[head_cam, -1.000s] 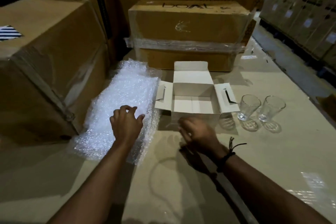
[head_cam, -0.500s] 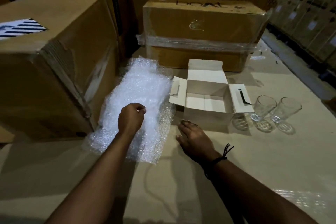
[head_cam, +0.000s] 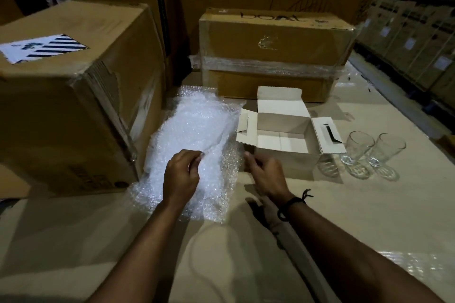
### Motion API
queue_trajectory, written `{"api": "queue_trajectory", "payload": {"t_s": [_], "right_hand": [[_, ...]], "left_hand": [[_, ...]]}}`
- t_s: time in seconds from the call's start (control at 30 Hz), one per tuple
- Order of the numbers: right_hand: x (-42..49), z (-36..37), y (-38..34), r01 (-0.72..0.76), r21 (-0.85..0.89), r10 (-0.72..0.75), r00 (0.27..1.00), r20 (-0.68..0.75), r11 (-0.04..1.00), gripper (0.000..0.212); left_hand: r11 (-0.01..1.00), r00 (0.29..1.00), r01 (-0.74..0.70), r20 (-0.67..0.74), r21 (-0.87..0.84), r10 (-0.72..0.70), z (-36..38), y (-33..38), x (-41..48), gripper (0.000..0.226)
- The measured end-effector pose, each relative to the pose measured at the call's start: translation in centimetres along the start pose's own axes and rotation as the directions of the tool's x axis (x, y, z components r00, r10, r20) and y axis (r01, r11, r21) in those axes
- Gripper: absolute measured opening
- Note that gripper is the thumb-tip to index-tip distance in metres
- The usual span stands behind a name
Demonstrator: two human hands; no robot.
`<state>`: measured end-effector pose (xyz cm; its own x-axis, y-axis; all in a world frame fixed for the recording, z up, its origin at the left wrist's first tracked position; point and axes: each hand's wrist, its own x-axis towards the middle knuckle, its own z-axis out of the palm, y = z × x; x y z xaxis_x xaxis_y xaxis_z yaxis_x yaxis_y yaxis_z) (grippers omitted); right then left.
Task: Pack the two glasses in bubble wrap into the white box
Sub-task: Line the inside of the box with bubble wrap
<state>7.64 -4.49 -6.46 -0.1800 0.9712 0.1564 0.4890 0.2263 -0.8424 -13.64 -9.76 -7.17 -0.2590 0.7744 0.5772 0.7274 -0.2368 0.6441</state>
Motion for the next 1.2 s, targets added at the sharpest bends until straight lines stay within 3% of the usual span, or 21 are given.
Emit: {"api": "queue_trajectory", "payload": {"t_s": [0.1,0.17,0.23,0.3,0.5,0.67,0.77,0.83,0.9,1.0,1.1,1.2], "right_hand": [[2.4,1.6,-5.4,-0.249,0.25,0.217,0.965,0.147,0.936,0.068],[4.3,2.6,-7.5,-0.451,0.38,0.367,0.889,0.274,0.808,0.065],[6.1,3.0,-8.3,-0.544,0.498,0.406,0.838,0.366,0.675,0.059],[7.7,2.7,-8.6,-0.586,0.553,0.413,0.81,0.416,0.593,0.046],[10.5,-2.0,-9.1,-0.597,0.62,0.401,0.802,0.443,0.509,0.008],[8.8,-6.9,-6.7,-0.51,0.792,0.296,0.855,0.426,0.336,0.012],[7.2,-8.9,-5.0,-0.524,0.792,0.29,0.847,0.446,0.313,0.02],[6.5,-10.1,-3.7,-0.514,0.779,0.317,0.852,0.417,0.358,0.029],[5.5,-11.3,-2.5,-0.418,0.783,0.356,0.895,0.269,0.46,0.041],[1.6,-13.0,-1.4,-0.129,0.817,0.266,0.963,-0.031,0.563,0.045],[-4.8,-13.1,0.6,0.044,0.792,0.23,0.946,-0.229,0.608,0.048],[-10.0,-13.1,4.0,0.038,0.755,0.296,0.906,-0.302,0.655,0.056]], "left_hand": [[0.992,0.991,-0.126,0.034,-0.006,0.126,-0.7,0.0,-1.7,0.011],[0.983,0.982,-0.182,0.057,-0.002,0.182,-1.1,-0.1,-2.6,0.011],[0.977,0.973,-0.214,0.082,-0.023,0.215,-1.7,-0.2,-3.4,0.015],[0.972,0.964,-0.229,0.129,-0.051,0.234,-2.3,-0.2,-4.0,0.019],[0.958,0.91,-0.283,0.302,-0.053,0.286,-2.3,-0.4,-4.7,0.015],[0.958,0.871,-0.276,0.4,-0.079,0.284,-0.8,0.3,-4.2,0.013],[0.955,0.802,-0.284,0.527,-0.082,0.283,0.6,1.1,-4.2,0.022],[0.957,0.762,-0.288,0.595,-0.042,0.256,1.5,1.9,-4.3,0.027],[0.95,0.741,-0.312,0.632,0.026,0.226,2.3,2.8,-4.1,0.033],[0.94,0.73,-0.306,0.67,0.149,0.131,3.4,3.9,-3.6,0.053],[0.925,0.75,-0.21,0.659,0.318,-0.056,4.4,5.0,-3.2,0.075],[0.913,0.799,-0.159,0.592,0.377,-0.105,6.1,7.4,-3.9,0.047]]}}
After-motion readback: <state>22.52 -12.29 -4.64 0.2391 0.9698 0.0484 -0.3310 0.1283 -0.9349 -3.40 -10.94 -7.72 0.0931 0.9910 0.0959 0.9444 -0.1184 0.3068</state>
